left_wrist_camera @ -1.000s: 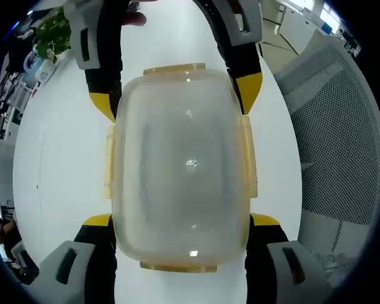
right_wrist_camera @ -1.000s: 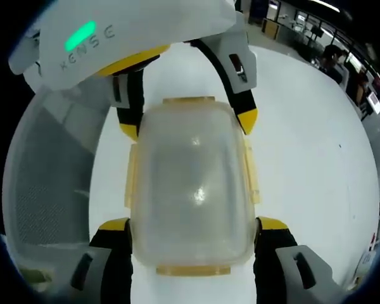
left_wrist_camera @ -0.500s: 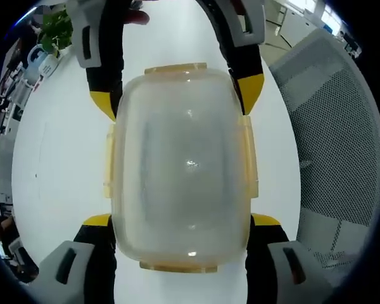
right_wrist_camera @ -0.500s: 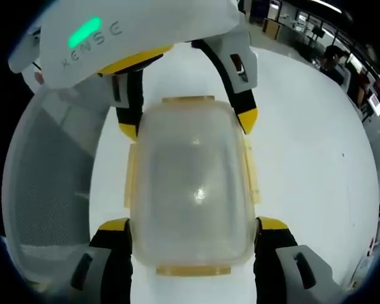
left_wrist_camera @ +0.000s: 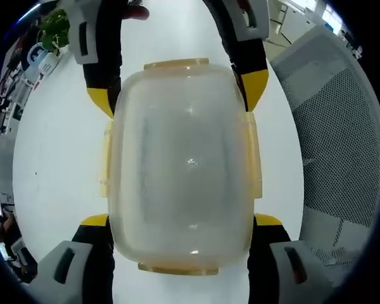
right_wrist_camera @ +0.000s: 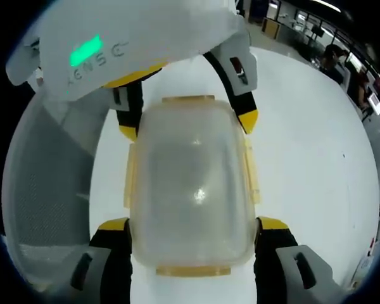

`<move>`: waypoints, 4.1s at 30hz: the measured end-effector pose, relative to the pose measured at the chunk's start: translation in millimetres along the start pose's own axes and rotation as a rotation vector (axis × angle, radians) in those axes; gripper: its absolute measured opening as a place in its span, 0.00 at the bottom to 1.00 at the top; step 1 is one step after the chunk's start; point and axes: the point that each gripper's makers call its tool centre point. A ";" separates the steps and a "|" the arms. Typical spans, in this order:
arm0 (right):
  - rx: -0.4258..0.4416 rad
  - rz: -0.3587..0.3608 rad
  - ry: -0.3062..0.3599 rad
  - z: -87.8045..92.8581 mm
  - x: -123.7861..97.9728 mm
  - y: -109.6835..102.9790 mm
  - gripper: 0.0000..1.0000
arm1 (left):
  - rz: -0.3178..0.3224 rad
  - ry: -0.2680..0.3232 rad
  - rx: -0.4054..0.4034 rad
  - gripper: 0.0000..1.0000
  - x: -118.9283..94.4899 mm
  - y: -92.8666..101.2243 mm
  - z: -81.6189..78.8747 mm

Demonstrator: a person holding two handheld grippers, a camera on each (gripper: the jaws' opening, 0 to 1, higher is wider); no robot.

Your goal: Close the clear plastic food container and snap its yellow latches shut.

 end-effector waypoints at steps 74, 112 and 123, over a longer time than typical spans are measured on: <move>-0.012 -0.002 0.006 -12.9 0.0 65.6 0.79 | 0.021 0.063 -0.080 0.92 11.9 -60.6 16.9; -0.011 0.000 0.032 -14.0 -3.2 70.1 0.81 | 0.026 0.057 -0.101 0.93 12.5 -64.5 20.6; 0.012 0.011 0.046 -8.7 -10.2 72.3 0.83 | 0.016 0.075 -0.132 0.92 8.5 -66.9 19.5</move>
Point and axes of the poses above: the point that each gripper's makers call its tool centre point, and the gripper's own axes: x roughly forward along the fingers, y roughly to its right, z roughly out of its underside, and after that the axes turned 6 degrees about x, right-handed
